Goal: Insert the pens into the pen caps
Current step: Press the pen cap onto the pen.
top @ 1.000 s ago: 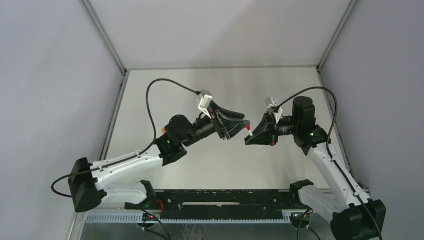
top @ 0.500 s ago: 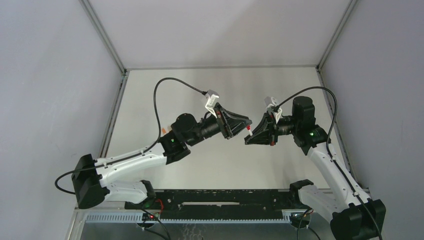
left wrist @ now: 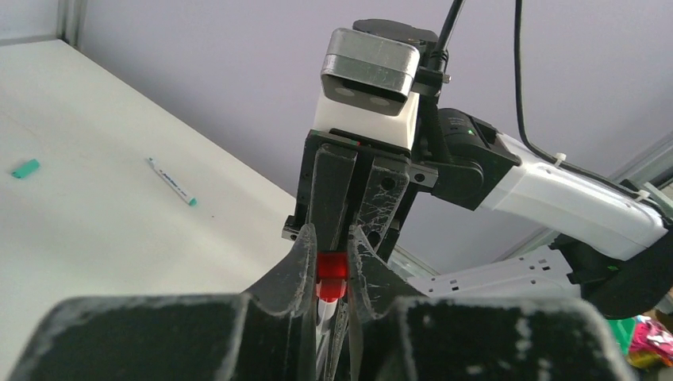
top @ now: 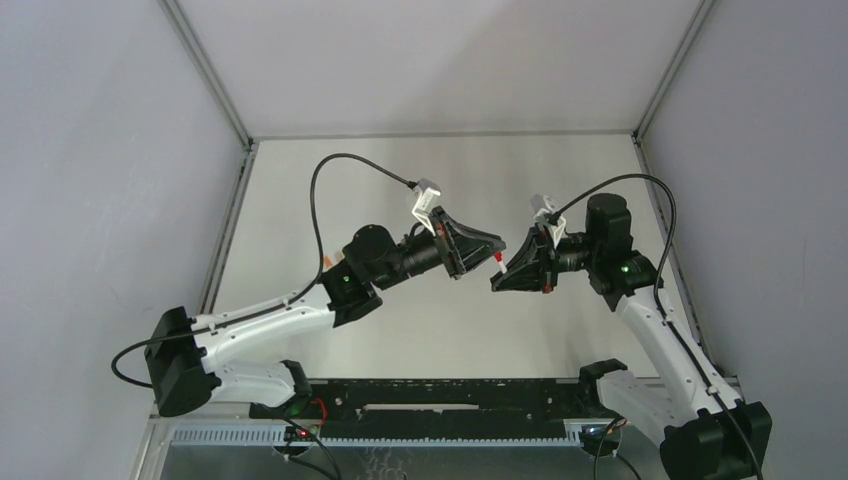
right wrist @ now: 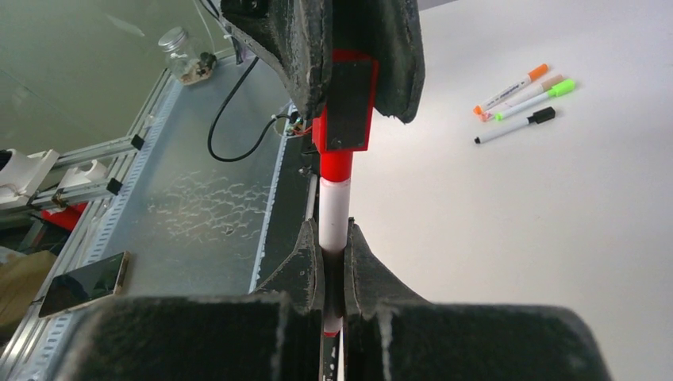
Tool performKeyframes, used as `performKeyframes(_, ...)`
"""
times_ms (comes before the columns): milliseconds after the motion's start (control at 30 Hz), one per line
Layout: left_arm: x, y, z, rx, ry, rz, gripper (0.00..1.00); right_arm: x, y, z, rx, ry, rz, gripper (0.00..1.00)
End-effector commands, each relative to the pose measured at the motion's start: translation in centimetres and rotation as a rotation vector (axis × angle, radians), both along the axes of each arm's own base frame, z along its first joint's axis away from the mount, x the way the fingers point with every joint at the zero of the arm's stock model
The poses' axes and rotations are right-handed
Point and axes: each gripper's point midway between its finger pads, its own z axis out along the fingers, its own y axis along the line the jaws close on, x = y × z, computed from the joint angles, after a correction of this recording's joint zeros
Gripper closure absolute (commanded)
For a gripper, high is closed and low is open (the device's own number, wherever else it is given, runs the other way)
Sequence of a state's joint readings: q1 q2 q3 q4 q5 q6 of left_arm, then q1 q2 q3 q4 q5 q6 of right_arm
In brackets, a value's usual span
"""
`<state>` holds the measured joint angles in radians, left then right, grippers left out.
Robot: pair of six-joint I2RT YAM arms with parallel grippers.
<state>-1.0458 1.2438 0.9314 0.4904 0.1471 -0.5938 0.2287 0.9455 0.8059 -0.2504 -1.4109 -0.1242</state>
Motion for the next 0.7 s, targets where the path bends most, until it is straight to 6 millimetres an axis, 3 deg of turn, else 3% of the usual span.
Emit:
performKeyframes(0,-3.5,-1.0,-3.7,0.066,0.066,-0.182,1.0,-0.5,-0.2,1.9,0.032,-0.079,0.024,1.0)
performKeyframes(233,-7.7,-1.7,-12.4,0.127,0.295,-0.274,1.0,0.0,-0.7,2.6,0.034,-0.099,-0.03,1.0)
performKeyframes(400,-8.4,-1.6,-16.6,0.24,0.312,-0.13,1.0,2.0,-1.0,2.3,0.013,-0.087,-0.154,1.0)
performKeyframes(533,-8.3,-2.1,-17.6,0.311,0.268,-0.099,1.0,1.1,-0.9,2.4,0.032,-0.082,-0.1,1.0)
performKeyframes(667,-11.0,-2.4,-16.6,0.181,0.304,-0.306,1.0,-1.7,-1.0,2.9,0.068,-0.12,0.058,1.0)
